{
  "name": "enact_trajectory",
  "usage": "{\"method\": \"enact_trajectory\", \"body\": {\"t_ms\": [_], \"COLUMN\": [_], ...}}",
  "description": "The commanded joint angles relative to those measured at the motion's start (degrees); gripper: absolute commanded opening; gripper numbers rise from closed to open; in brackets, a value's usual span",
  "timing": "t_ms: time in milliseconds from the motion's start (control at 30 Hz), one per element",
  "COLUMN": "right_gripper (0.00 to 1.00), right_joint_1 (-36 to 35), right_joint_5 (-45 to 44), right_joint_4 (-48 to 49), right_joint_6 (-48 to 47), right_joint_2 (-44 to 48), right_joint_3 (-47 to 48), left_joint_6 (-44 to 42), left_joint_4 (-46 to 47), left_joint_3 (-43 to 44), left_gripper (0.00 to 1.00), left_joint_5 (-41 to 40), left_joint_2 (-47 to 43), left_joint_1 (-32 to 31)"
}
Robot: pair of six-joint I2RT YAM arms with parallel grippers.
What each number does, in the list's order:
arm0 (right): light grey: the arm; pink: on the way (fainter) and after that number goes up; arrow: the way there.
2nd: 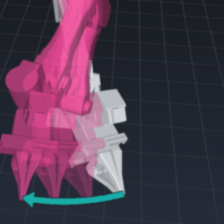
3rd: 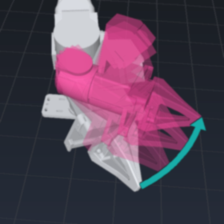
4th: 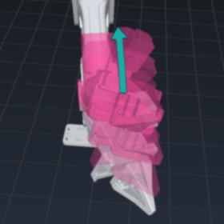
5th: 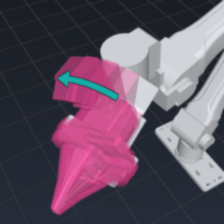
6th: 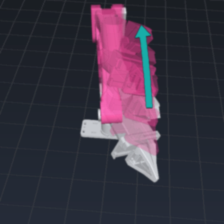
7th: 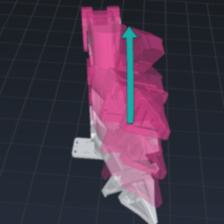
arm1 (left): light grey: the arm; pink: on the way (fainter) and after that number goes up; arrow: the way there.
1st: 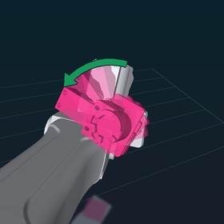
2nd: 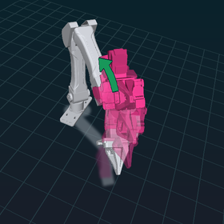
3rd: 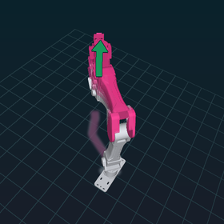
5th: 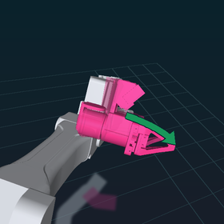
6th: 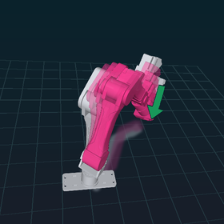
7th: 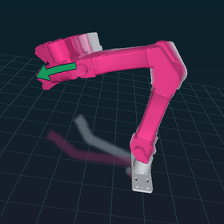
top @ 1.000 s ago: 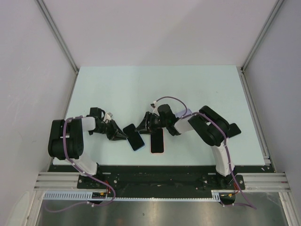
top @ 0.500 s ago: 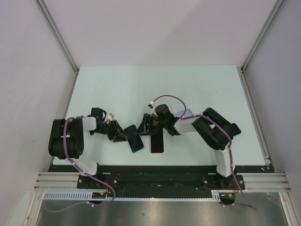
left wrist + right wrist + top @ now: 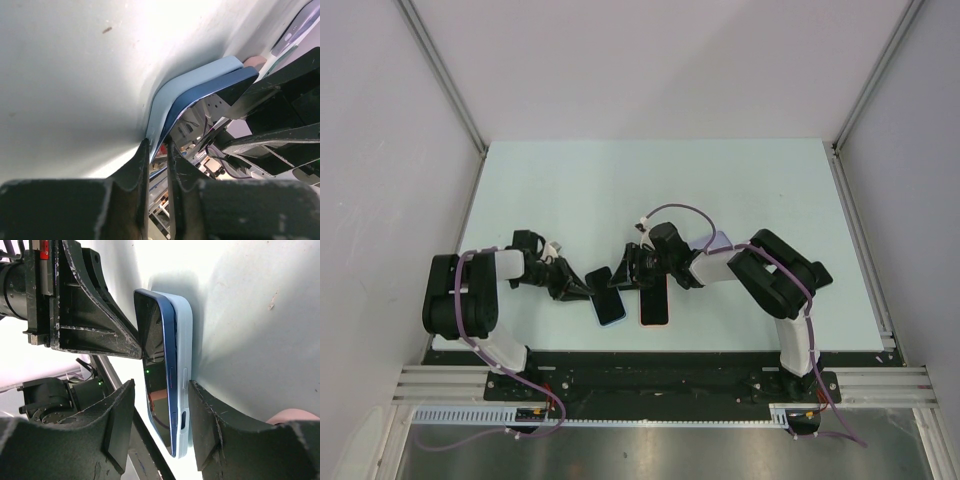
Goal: Put the phone into the phone case
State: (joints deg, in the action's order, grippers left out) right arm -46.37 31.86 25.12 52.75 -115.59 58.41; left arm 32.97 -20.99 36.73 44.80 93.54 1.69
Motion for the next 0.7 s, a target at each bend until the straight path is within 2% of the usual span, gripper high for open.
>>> {"method": "enact_trajectory", "body": {"t_ms": [0,133,267,400,500,667], "right_gripper": [0.5,0.5,0.52,0.52,0.52,0.52], "right_joint_1": [-4.34,-4.87,-5.22,-5.57,-5.75,-5.84], "right_joint_5": [8.13,8.49,10.15,10.6,9.8,9.89], "right_joint_4": [12.83,15.83,20.73,25.5,24.54,22.34], "right_joint_6": [6.22,9.29,12.8,15.8,15.28,13.26], "right_joint_2": [1.16,0.54,-0.59,-1.3,-1.3,-1.04], "right_joint_3": [2.76,2.76,2.76,2.58,2.58,2.58], "left_joint_6": [1.66,2.01,1.75,1.75,1.66,1.48], "left_joint_4": [4.47,5.26,5.17,5.0,4.91,5.09], "left_joint_3": [-0.96,-1.4,-1.22,-1.66,-1.92,-2.19], "left_gripper": [0.13,0.08,0.21,0.21,0.26,0.27], "left_joint_5": [4.6,5.65,6.62,6.62,6.53,6.18], "left_joint_2": [0.07,-0.19,-0.55,-0.9,-0.2,0.86], "left_joint_1": [-2.13,-2.13,-2.13,-2.13,-2.13,-2.13]}}
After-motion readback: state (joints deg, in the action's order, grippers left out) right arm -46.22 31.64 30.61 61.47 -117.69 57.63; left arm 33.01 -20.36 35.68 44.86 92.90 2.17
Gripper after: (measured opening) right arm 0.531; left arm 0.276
